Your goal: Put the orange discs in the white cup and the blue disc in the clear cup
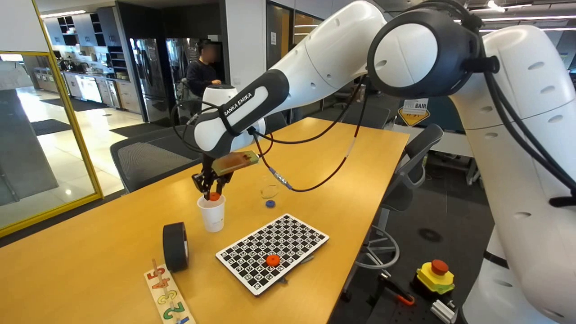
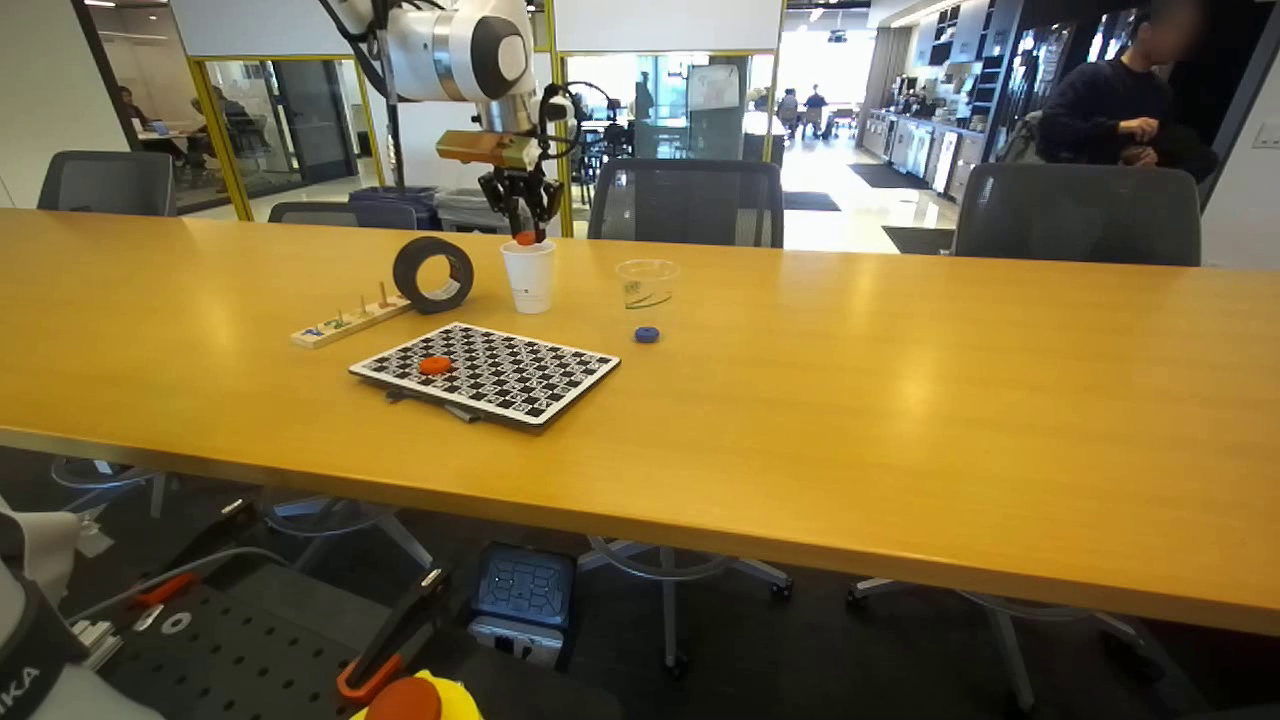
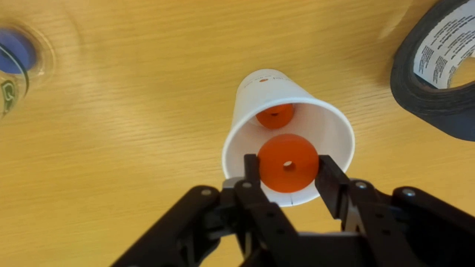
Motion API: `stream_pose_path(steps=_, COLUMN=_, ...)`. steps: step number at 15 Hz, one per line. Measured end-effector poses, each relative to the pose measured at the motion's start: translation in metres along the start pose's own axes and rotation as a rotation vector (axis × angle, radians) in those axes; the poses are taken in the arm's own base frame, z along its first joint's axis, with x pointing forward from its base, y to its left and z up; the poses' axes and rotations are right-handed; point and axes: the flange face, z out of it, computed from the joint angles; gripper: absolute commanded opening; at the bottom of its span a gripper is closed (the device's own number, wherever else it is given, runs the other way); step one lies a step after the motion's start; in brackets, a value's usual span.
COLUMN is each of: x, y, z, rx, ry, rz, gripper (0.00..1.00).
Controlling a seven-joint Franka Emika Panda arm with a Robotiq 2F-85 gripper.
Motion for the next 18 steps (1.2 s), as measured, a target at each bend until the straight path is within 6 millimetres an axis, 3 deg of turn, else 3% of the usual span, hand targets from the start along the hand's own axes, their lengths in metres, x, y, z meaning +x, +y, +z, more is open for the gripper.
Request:
stream_pose_path(steps=3, x=0.004, y=0.0, z=0.003, rx=-0.001, ry=-0.01, rz=0.001, gripper=0.98)
stream_pose_path(steps=7, x=0.0, y=0.002, z=0.005, rx=-0.01, ry=-0.033, rz=0.014, gripper=1.0)
stream_pose_path(steps=10, x=-0.014, y=-0.001, z=0.005, rx=-0.03, ry=-0.056, rz=0.025, gripper=1.0)
stream_pose_path(steps=13, x=-0.047, y=-0.01, z=-0.001, rx=-0.075, ry=-0.085, rz=0.019, gripper=1.0)
stream_pose_path(steps=18, x=-0.125, y=-0.022, z=-0.004, rx=-0.115, ry=-0.171, rz=-0.019, gripper=1.0)
